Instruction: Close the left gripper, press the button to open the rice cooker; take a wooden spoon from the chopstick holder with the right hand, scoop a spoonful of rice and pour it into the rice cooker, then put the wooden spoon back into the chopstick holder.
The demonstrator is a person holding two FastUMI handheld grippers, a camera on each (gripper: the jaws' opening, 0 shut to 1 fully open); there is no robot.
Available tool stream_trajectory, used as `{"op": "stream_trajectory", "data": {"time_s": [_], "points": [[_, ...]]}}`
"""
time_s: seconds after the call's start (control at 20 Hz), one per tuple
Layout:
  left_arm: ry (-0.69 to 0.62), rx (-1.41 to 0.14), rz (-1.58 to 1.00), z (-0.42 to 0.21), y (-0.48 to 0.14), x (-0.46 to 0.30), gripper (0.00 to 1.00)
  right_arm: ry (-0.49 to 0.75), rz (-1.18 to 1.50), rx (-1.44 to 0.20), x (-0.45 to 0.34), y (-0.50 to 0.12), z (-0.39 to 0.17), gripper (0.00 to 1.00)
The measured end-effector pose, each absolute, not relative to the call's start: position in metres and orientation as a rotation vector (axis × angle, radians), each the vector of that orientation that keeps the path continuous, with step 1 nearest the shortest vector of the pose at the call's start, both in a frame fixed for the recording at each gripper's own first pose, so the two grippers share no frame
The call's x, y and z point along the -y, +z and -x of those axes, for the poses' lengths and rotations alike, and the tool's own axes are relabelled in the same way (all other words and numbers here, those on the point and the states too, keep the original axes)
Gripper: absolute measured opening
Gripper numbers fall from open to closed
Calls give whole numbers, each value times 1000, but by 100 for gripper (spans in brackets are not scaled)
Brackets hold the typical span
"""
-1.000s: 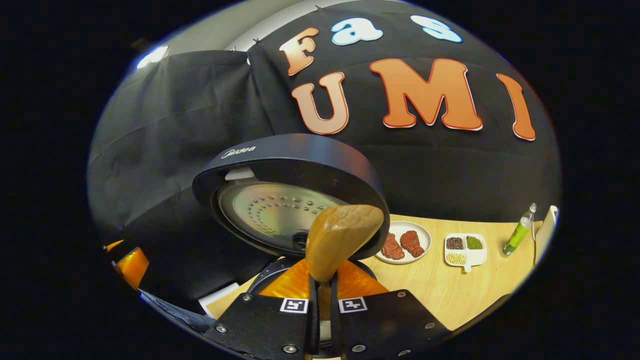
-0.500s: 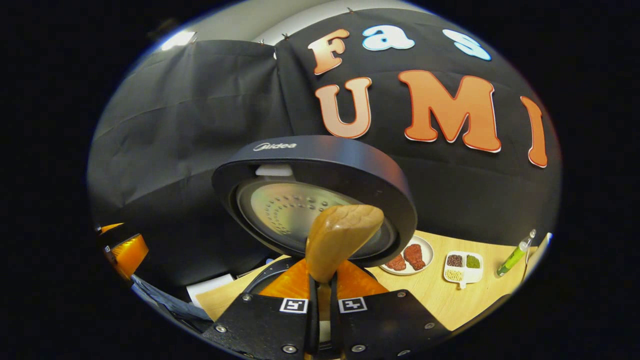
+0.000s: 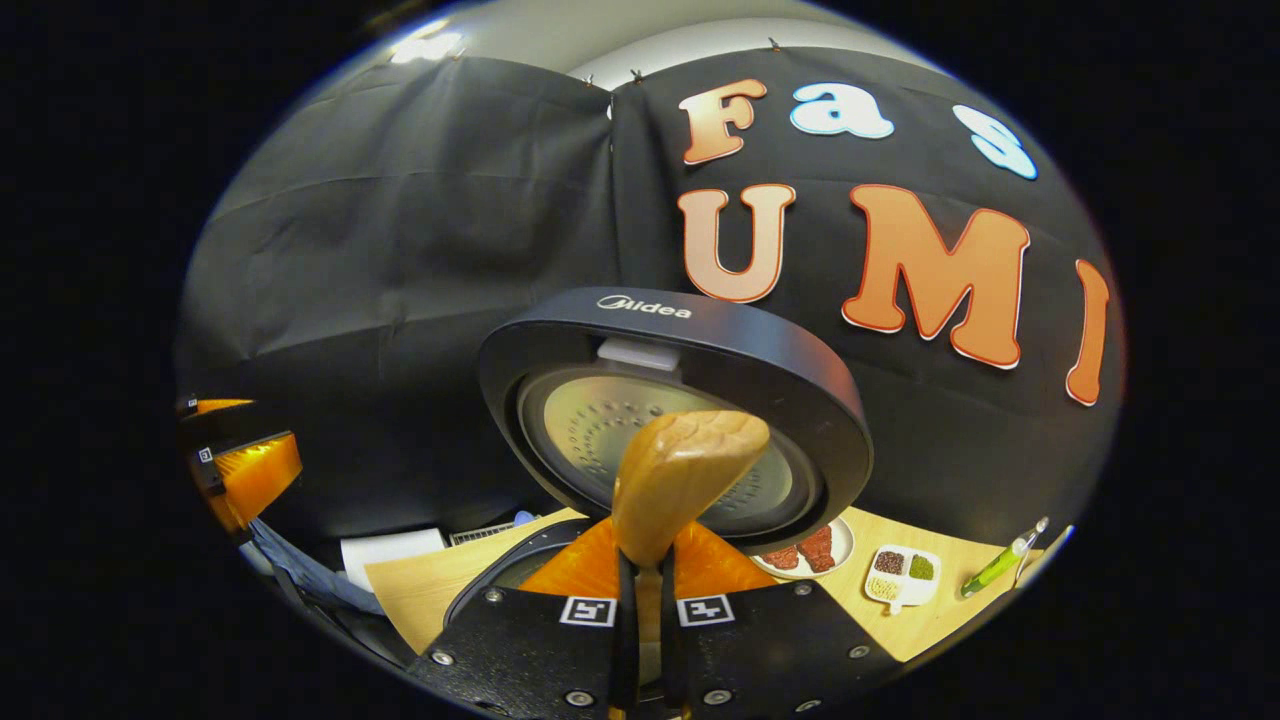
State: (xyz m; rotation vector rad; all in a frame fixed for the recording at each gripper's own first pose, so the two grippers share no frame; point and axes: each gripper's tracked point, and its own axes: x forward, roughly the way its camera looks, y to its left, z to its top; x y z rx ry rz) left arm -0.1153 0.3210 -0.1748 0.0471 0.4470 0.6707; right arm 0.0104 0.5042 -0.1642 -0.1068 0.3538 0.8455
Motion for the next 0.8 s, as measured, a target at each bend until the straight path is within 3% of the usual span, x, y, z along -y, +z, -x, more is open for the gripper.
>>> {"op": "stream_trajectory", "data": {"time_s": [0.1,0.15,0.2,0.25,0.3,0.4,0.45,0.5,0.55,0.6,0.65,0.8], "points": [[666,-445,-53,116,-175,-321,93,866,152,-331,-506,-165,-8,8],[664,-447,-56,117,-176,-321,100,874,168,-318,-507,-164,-7,8],[663,-447,-61,117,-175,-321,93,881,180,-309,-511,-162,1,8],[662,-448,-63,118,-176,-321,100,891,191,-302,-511,-160,5,8],[661,-449,-65,117,-176,-321,93,901,202,-296,-512,-160,8,8],[658,-450,-65,117,-175,-320,93,916,231,-274,-509,-157,10,8],[656,-453,-66,118,-176,-320,100,919,248,-257,-508,-154,11,8],[653,-454,-64,116,-176,-320,93,918,258,-252,-505,-155,11,8],[648,-453,-65,116,-175,-319,100,919,248,-268,-501,-156,12,8],[643,-452,-66,114,-175,-318,93,917,222,-298,-498,-160,13,8],[637,-448,-67,113,-173,-316,100,908,181,-332,-491,-161,13,8],[621,-441,-62,104,-171,-308,93,865,-8,-456,-468,-157,5,8]]}}
